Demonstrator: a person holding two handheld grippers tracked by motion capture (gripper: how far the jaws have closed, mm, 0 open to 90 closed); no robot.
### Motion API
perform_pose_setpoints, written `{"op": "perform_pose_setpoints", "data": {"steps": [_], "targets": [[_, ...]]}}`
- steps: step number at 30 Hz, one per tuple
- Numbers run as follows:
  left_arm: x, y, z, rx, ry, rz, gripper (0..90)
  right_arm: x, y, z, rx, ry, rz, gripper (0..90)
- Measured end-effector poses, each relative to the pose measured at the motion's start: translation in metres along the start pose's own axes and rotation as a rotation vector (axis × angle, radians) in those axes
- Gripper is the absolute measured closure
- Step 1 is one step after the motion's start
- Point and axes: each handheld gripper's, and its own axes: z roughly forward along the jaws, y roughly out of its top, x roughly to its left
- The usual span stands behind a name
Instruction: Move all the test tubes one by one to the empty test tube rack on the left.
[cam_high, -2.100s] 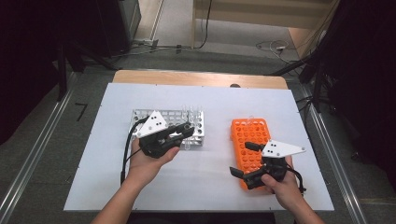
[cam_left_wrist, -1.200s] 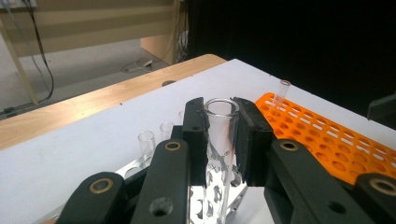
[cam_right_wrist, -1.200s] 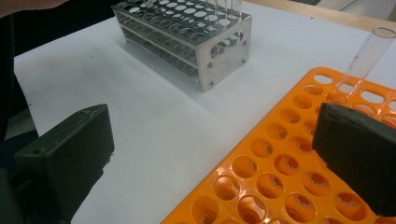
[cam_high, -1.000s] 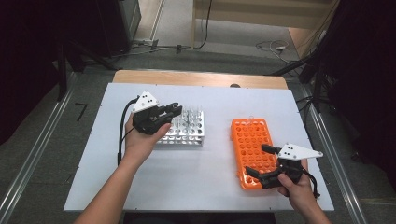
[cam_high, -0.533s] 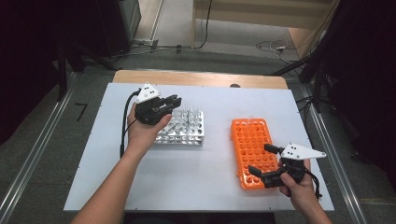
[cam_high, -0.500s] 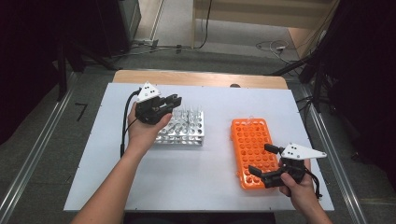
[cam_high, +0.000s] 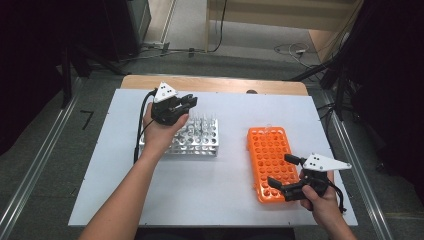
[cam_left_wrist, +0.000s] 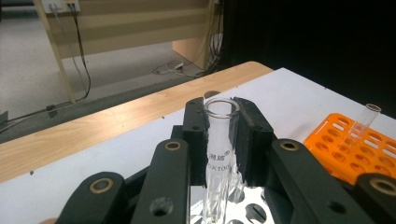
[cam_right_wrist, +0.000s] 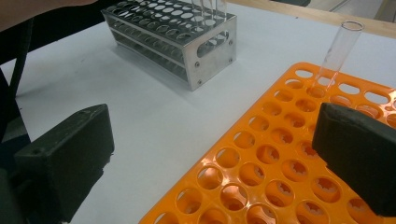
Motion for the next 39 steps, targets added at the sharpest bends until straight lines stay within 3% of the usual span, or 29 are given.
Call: {"op": "perform_pose_setpoints", "data": {"steps": [19, 29, 39], "targets": [[0.005, -0.018, 0.020, 0.057, 0.070, -0.004, 75.5, -0.003, -0.001, -0.004, -0.007, -0.004, 0.004, 0.0], [0.000, -0.031, 0.017, 0.083, 0.079, 0.013, 75.3, -0.003, -0.001, -0.003, -0.004, -0.006, 0.001, 0.0], [-0.002, -0.037, 0.015, 0.094, 0.060, 0.013, 74.7, -0.002, -0.002, 0.000, 0.000, -0.003, -0.001, 0.0]]}}
